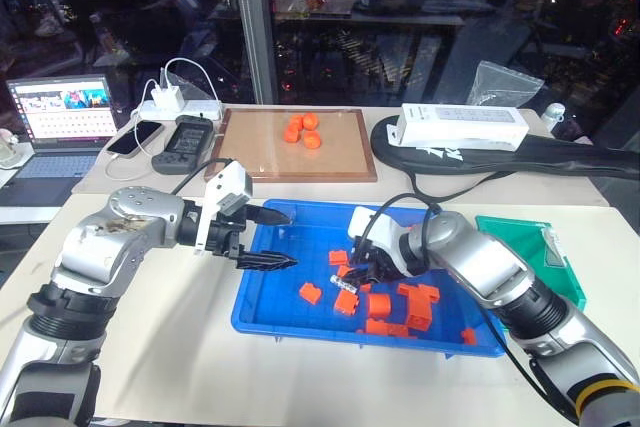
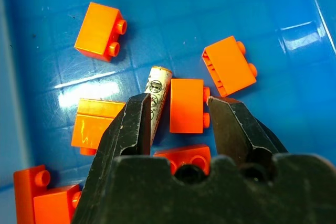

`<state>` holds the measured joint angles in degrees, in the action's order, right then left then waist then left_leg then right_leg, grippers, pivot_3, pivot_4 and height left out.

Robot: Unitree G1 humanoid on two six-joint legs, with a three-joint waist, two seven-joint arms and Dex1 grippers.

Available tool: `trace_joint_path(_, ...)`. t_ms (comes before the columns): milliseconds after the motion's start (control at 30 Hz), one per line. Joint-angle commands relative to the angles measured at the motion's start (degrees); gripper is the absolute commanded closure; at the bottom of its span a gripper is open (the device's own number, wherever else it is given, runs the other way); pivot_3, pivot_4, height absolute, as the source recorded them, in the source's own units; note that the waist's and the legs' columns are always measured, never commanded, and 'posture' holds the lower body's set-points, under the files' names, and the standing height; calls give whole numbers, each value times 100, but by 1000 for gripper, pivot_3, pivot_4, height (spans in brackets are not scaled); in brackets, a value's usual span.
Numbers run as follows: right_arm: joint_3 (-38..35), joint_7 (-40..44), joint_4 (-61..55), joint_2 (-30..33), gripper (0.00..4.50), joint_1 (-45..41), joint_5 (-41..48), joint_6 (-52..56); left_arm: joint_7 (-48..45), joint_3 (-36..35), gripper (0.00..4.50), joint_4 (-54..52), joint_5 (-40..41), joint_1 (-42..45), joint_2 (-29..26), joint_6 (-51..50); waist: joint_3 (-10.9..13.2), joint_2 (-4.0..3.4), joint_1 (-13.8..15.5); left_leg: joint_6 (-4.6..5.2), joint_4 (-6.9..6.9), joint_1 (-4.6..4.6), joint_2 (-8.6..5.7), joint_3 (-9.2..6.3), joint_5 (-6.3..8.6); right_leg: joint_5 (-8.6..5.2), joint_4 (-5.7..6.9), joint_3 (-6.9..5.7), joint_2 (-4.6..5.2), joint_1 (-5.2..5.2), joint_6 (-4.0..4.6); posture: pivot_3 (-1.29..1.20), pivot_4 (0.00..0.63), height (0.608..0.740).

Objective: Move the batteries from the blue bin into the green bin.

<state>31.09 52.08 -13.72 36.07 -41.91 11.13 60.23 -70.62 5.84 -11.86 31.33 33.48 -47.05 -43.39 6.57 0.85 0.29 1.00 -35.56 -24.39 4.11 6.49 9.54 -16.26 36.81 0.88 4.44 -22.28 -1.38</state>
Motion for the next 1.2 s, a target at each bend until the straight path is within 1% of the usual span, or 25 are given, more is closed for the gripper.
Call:
trace_joint_path(33,-53,-131,164,-68,2452,36,-106,-158,-27,-60,0,-138,12,88,-78,69,0,0,1,0,0,0,0,0,0,0,0,0,0,0,0,0,150,699)
trace_joint_path(100,-29,-108,258,-53,2452,56,-131,-189,-25,-60,0,-129,9,102,-73,72,0,0,2,0,0,0,0,0,0,0,0,0,0,0,0,0,150,699)
trace_joint_path(200,4,-64,365,-46,3168,86,-157,-253,-27,-66,0,-122,6,121,-77,73,0,0,1,0,0,-1,0,1,0,0,0,0,0,0,0,0,150,699)
trace_joint_path(233,11,-52,389,-47,3570,89,-162,-273,-29,-66,0,-112,6,132,-75,71,0,0,-2,0,0,-1,0,0,0,0,0,0,0,0,0,0,150,699)
trace_joint_path(267,14,-43,403,-47,3688,89,-165,-290,-30,-66,0,-106,6,139,-74,70,0,1,-3,0,0,1,0,0,0,0,0,0,-1,1,0,0,150,699)
trace_joint_path(367,41,-36,392,-16,3694,110,-200,-325,-23,-90,0,-139,17,119,-92,57,0,1,-4,0,1,1,0,0,0,0,0,0,-1,1,0,0,150,699)
trace_joint_path(467,-172,-72,543,98,3694,-34,-281,-400,-20,-84,0,-133,7,116,-89,67,0,0,2,0,1,1,0,0,0,0,0,0,0,0,0,0,150,699)
trace_joint_path(633,-208,30,911,589,3694,-179,-580,-807,-23,-46,0,-103,-22,128,-53,105,1,1,31,0,1,1,-1,1,0,-1,-5,-2,2,-9,1,0,150,699)
trace_joint_path(733,-334,8,1145,638,3694,-186,-640,-920,-24,-15,0,-60,-48,163,-11,135,1,2,23,0,2,1,-1,2,0,-9,-7,-3,2,-9,14,0,150,699)
trace_joint_path(800,-383,-49,1265,665,2677,-207,-752,-995,-34,-13,0,-44,-53,170,7,147,1,2,16,0,7,0,-1,1,0,-4,-4,0,1,-1,7,0,150,699)
trace_joint_path(833,-397,-46,1242,665,2464,-221,-771,-1014,-39,-15,0,-40,-57,167,7,151,1,2,11,0,9,0,-1,1,0,-2,-4,1,0,-1,4,0,150,699)
trace_joint_path(967,-479,54,827,501,1040,-288,-619,-801,-43,2,0,-4,-72,179,10,173,1,2,2,0,16,0,-1,1,0,-3,-4,1,-1,-2,4,0,150,699)
trace_joint_path(1000,-472,113,659,471,786,-296,-556,-698,-43,1,0,-4,-73,177,9,174,1,2,-6,0,17,0,-1,1,0,-3,-4,1,-1,-3,4,0,150,699)
trace_joint_path(1033,-457,156,456,417,436,-309,-485,-565,-44,-2,0,-7,-71,172,7,171,1,2,-12,0,19,0,-1,1,0,-3,-3,1,-2,-4,4,0,150,699)
trace_joint_path(1100,-417,208,45,264,436,-311,-310,-279,-46,-6,0,-15,-70,162,2,168,1,2,-18,0,22,1,-1,-1,0,-3,-2,0,-2,-3,4,0,150,699)
trace_joint_path(1200,-335,208,-251,151,436,-308,-233,-63,-48,-5,0,1,-74,177,5,165,1,2,-19,0,23,1,-1,-1,0,-3,-2,-1,-2,-3,4,0,150,699)
